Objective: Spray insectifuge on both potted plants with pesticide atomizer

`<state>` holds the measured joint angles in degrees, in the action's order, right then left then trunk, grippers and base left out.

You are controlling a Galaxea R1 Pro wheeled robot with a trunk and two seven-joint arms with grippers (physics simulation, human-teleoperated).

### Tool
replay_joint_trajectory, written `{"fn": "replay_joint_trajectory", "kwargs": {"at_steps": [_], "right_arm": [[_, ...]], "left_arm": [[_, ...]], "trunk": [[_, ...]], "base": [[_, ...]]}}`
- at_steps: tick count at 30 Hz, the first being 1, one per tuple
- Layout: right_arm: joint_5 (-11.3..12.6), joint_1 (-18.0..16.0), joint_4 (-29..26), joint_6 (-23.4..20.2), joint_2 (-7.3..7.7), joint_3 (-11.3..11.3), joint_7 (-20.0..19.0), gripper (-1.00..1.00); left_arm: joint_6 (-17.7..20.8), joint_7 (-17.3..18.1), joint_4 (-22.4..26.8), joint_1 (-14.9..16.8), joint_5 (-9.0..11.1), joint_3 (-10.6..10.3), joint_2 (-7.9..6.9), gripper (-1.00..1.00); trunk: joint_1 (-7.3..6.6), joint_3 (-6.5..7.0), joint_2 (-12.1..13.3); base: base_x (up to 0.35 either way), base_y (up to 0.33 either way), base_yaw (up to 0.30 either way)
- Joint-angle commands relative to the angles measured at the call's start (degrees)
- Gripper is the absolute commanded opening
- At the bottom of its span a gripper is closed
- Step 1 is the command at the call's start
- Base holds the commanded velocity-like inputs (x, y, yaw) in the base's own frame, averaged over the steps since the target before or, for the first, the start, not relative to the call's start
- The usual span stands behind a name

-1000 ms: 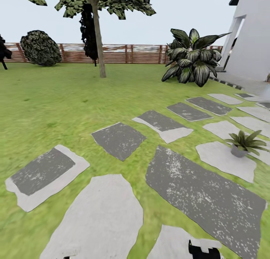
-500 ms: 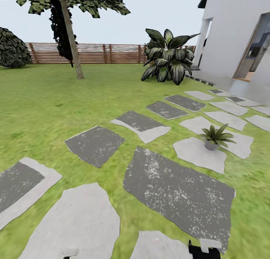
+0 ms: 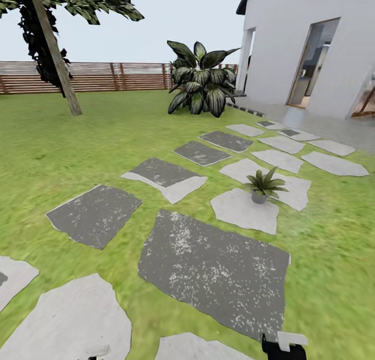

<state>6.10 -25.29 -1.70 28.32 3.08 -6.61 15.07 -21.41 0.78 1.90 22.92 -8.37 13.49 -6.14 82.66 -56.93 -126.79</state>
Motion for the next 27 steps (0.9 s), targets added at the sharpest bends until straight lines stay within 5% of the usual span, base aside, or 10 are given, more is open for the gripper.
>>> {"fn": "replay_joint_trajectory", "kwargs": {"at_steps": [1, 27], "right_arm": [[0.59, -0.03, 0.03, 0.15, -0.01, -0.51, 0.05, 1.0], [0.58, -0.03, 0.03, 0.15, -0.27, -0.51, 0.05, 1.0]], "left_arm": [[-0.21, 0.09, -0.05, 0.03, -0.53, 0.53, -0.02, -1.0], [-0.21, 0.09, -0.05, 0.02, -0.5, 0.66, -0.11, -1.0]], "trunk": [[0.01, -0.05, -0.02], [0.01, -0.05, -0.02]], "base": [[0.191, -0.237, -0.297], [0.254, -0.225, -0.296]]}}
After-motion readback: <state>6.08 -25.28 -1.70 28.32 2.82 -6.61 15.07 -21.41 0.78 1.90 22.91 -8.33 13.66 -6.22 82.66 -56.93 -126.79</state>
